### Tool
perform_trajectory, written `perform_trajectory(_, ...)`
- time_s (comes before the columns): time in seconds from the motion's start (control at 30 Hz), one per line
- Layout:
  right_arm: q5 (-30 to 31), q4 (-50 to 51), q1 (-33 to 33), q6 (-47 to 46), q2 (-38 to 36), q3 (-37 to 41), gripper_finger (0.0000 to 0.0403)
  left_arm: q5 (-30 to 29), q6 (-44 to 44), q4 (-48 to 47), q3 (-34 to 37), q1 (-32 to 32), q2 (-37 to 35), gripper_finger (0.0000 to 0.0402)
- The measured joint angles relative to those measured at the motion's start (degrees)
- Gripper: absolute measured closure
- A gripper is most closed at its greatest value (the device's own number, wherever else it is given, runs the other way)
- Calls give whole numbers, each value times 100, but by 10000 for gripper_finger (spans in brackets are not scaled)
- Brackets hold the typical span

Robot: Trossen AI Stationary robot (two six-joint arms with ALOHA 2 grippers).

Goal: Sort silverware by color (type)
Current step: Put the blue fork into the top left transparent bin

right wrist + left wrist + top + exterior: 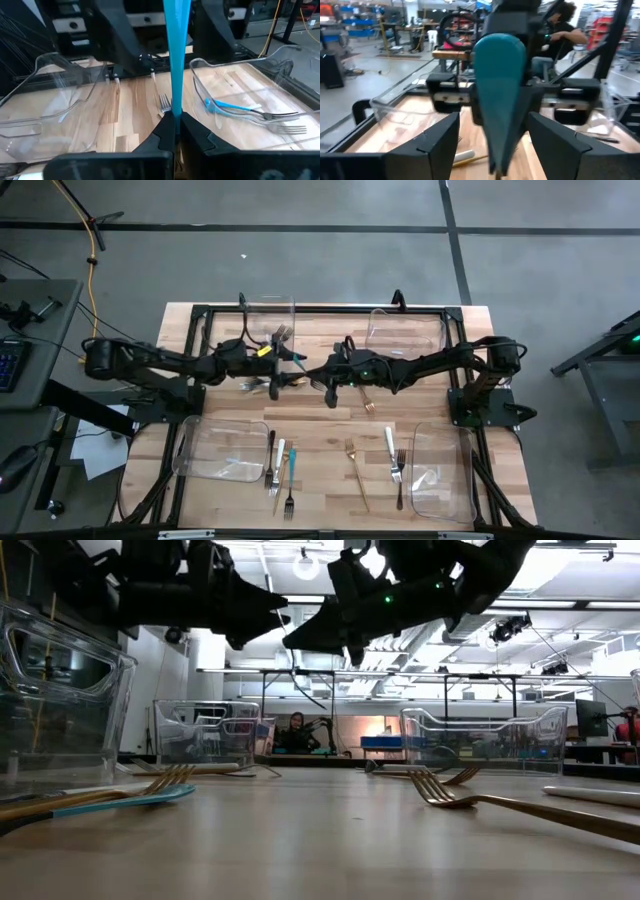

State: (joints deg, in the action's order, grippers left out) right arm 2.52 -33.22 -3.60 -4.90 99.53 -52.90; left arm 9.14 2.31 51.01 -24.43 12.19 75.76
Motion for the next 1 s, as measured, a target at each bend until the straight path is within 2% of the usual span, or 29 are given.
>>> perform_trajectory(0.13,13,44,0,-1,0,0,400,-380,4,-38,-6,2,80,231)
perform_trajectory(0.27,101,58,-16,-4,0,0,400,-498,17,-84,-6,-4,82,351)
perform_trajectory(0.33,171,72,-15,43,0,0,399,-462,128,-131,-6,5,45,381)
perform_trajectory(0.53,203,82,-19,-248,-11,0,369,-461,161,-148,-4,59,35,396)
perform_trajectory(0.67,200,701,-5,-344,-261,0,326,-707,36,-530,-2,179,-75,398)
perform_trajectory(0.83,1035,2275,17,-153,-939,41,261,-1154,-290,-1659,84,292,-950,399)
perform_trajectory(0.93,1390,3061,27,-348,-1366,310,231,-1218,-365,-1769,264,283,-1703,399)
perform_trajectory(1.0,1402,3056,74,-505,-1642,705,219,-1187,-331,-1759,391,260,-2212,400)
